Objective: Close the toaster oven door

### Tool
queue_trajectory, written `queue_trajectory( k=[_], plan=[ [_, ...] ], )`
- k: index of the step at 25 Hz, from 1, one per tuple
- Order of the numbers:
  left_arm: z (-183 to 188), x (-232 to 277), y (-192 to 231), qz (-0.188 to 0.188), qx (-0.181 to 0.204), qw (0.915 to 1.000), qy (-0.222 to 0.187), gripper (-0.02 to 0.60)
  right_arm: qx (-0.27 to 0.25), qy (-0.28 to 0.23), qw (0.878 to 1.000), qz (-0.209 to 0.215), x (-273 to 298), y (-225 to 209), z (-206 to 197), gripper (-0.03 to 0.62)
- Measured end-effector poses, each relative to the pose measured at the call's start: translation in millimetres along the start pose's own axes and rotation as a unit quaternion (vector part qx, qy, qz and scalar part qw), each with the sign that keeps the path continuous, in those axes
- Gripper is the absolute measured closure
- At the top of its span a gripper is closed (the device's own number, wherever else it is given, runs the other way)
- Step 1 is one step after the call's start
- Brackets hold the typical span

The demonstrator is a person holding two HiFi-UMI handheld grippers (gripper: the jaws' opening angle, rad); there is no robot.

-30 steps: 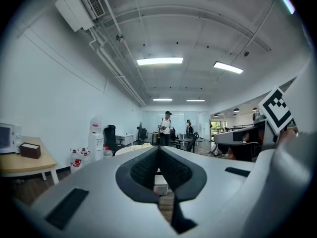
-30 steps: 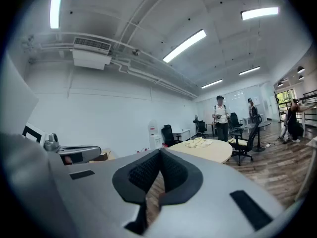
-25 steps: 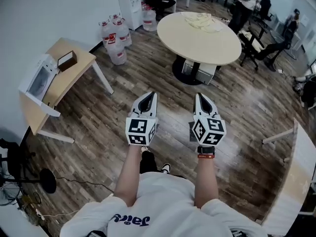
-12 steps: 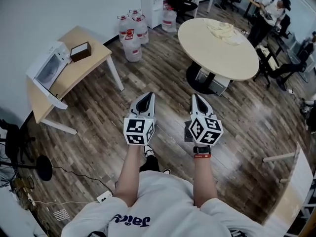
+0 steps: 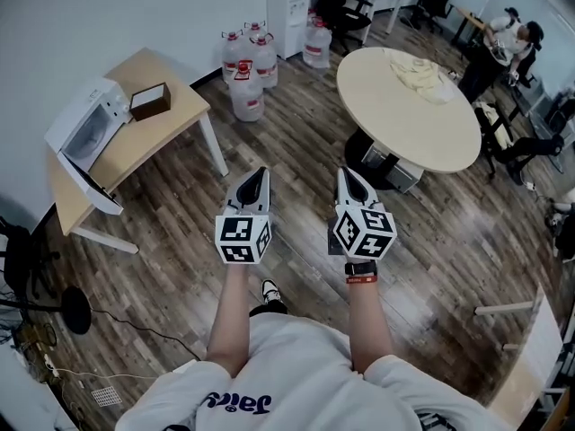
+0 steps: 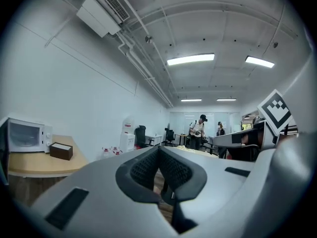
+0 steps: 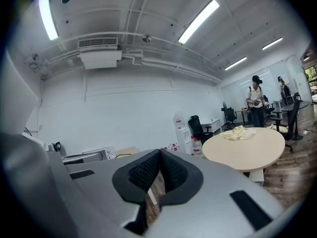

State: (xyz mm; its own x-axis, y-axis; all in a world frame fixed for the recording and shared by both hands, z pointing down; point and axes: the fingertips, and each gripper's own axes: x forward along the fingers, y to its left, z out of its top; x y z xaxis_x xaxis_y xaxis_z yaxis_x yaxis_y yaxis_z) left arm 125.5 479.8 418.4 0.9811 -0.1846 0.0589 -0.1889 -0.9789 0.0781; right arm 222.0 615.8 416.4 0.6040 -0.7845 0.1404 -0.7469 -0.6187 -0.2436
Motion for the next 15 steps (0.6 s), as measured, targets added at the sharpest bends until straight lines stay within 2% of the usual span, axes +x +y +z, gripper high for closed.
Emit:
queue_trajectory(
  k=[7,15],
  plan=[
    [10.1,22.0,73.1,0.024,0.002,0.9997,0.004,0.565,-0.013,0.012,0.999,0.047,77.1,54.7,2.4,0.579],
    [15.1,20.5,153.9,0.057,-0.001,0.9984,0.002,0.565,-0.015,0.019,0.995,0.096,143.5,124.2,-3.8,0.579]
  ],
)
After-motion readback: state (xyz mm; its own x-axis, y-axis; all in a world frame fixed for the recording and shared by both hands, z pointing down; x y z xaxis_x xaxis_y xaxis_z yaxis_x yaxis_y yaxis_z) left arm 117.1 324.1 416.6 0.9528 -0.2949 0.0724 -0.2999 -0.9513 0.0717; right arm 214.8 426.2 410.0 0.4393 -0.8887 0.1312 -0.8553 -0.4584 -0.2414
